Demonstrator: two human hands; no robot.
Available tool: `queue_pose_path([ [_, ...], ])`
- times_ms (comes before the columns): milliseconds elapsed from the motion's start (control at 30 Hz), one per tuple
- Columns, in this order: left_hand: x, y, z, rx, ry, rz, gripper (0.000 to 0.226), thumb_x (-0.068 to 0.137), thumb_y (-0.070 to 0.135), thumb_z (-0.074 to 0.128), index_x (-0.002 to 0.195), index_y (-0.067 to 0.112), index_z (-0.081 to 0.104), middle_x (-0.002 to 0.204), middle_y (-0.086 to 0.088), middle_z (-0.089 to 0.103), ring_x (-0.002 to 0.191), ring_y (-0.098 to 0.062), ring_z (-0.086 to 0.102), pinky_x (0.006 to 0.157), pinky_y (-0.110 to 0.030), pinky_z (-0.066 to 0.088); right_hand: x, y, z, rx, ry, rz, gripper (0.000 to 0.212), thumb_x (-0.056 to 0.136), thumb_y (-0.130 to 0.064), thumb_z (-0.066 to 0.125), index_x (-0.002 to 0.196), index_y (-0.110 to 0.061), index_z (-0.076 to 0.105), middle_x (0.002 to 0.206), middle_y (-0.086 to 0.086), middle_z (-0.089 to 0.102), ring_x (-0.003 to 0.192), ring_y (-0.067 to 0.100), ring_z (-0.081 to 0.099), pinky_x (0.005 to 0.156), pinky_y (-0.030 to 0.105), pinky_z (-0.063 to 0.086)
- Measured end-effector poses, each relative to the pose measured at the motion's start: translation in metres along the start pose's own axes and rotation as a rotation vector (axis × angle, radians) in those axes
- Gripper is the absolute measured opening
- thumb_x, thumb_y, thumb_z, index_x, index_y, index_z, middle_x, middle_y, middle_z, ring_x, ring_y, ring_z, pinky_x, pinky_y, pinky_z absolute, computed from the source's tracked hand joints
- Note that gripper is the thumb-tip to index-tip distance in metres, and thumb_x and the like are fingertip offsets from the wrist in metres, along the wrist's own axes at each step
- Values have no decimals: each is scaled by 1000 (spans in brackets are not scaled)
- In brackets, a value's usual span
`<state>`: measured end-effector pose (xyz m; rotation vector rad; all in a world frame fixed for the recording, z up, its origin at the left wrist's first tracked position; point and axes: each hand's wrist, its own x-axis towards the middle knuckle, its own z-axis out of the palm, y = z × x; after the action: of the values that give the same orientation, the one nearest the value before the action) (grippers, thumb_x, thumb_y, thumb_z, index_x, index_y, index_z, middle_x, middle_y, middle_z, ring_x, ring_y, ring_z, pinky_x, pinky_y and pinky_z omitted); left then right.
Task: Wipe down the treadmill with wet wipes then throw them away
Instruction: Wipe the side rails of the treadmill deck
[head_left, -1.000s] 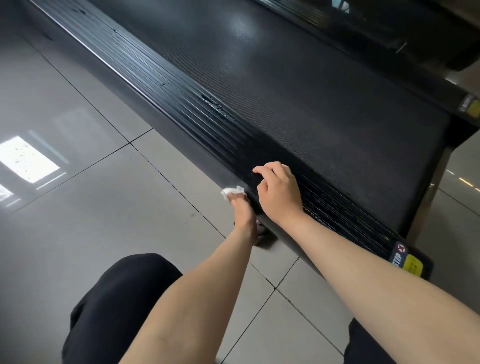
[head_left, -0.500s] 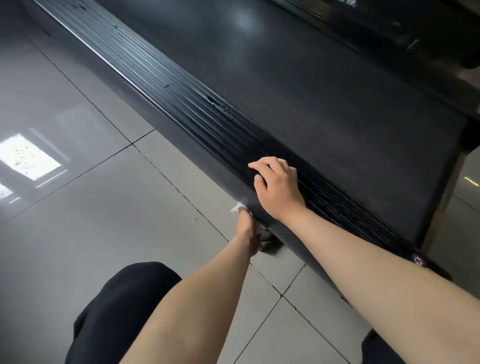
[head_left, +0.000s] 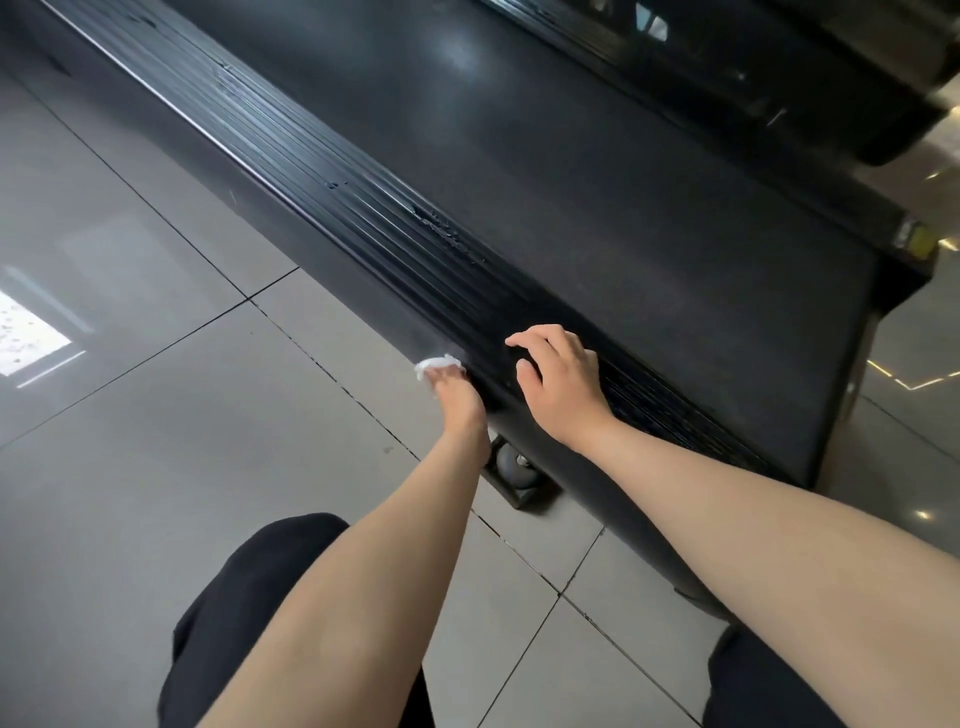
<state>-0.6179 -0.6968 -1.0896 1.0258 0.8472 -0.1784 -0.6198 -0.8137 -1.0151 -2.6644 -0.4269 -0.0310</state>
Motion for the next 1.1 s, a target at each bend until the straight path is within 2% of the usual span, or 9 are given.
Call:
queue_pose_path([
  [167, -8, -42, 2, -62, -39, -298, 89, 73, 80, 19, 124, 20, 60, 133, -3, 62, 117, -26, 59, 105, -39, 45, 1, -15, -5, -77, -27, 75, 33, 101, -17, 44, 129, -22, 59, 130, -1, 53, 128, 21, 44, 98, 43, 33],
  [267, -19, -37, 13, -48, 11, -84, 74, 75, 70, 25, 135, 31, 47, 137, -9, 59, 124, -31, 56, 110, -51, 43, 4, -17, -5, -164, 0, 20, 30, 95, -13, 50, 121, -17, 63, 119, 3, 58, 116, 26, 51, 88, 44, 40],
  [433, -14, 10, 11, 78, 157, 456, 57, 107, 45, 23, 160, 26, 13, 163, 12, 20, 139, -7, 27, 120, -32, 20, 28, -12, 4, -77, 125, -177, 27, 93, -14, 48, 109, -10, 70, 102, 7, 64, 96, 29, 59, 78, 44, 51],
  [567, 41, 18, -6, -26, 114, 188, 98, 72, 93, 16, 149, 35, 36, 152, 5, 47, 137, -18, 44, 118, -43, 33, 42, -20, 28, -31, 121, -301, 32, 95, -17, 43, 113, -15, 69, 110, 3, 63, 105, 28, 58, 86, 44, 45],
  [667, 51, 11, -13, 6, 109, -75, 88, 89, 77, 10, 151, 22, 41, 153, -10, 48, 140, -31, 45, 118, -46, 35, 46, -11, 30, 23, 141, -302, 29, 97, -20, 45, 113, -18, 70, 112, 0, 63, 107, 25, 56, 89, 42, 41],
  [800, 26, -5, -15, 99, 18, -243, 84, 100, 67, 5, 107, 6, 62, 81, -14, 67, 81, -27, 63, 85, -34, 50, 46, -13, 25, 97, 170, -267, 19, 95, -17, 55, 104, -19, 72, 104, -4, 65, 99, 20, 58, 85, 41, 44],
  [900, 17, -9, -6, 41, 50, -119, 74, 104, 58, 9, 138, 10, 53, 133, -12, 65, 124, -29, 57, 108, -39, 44, 52, -13, 21, 82, 195, -262, 15, 88, -16, 59, 93, -20, 72, 95, -5, 66, 88, 19, 58, 72, 38, 48],
  [1033, 15, 21, 0, -6, 79, 209, 82, 90, 78, 20, 147, 23, 40, 143, 8, 54, 131, -12, 47, 115, -37, 36, 59, -9, 20, 159, 185, -272, 21, 87, -7, 60, 105, -12, 72, 102, 2, 65, 93, 22, 58, 74, 41, 54],
  [1100, 9, 40, 2, 1, 89, 364, 76, 94, 80, 14, 159, 41, 15, 163, 18, 23, 146, -4, 25, 122, -33, 18, 58, -5, 19, 202, 240, -190, 34, 85, 3, 60, 116, -8, 69, 108, 7, 61, 97, 24, 57, 83, 39, 53],
])
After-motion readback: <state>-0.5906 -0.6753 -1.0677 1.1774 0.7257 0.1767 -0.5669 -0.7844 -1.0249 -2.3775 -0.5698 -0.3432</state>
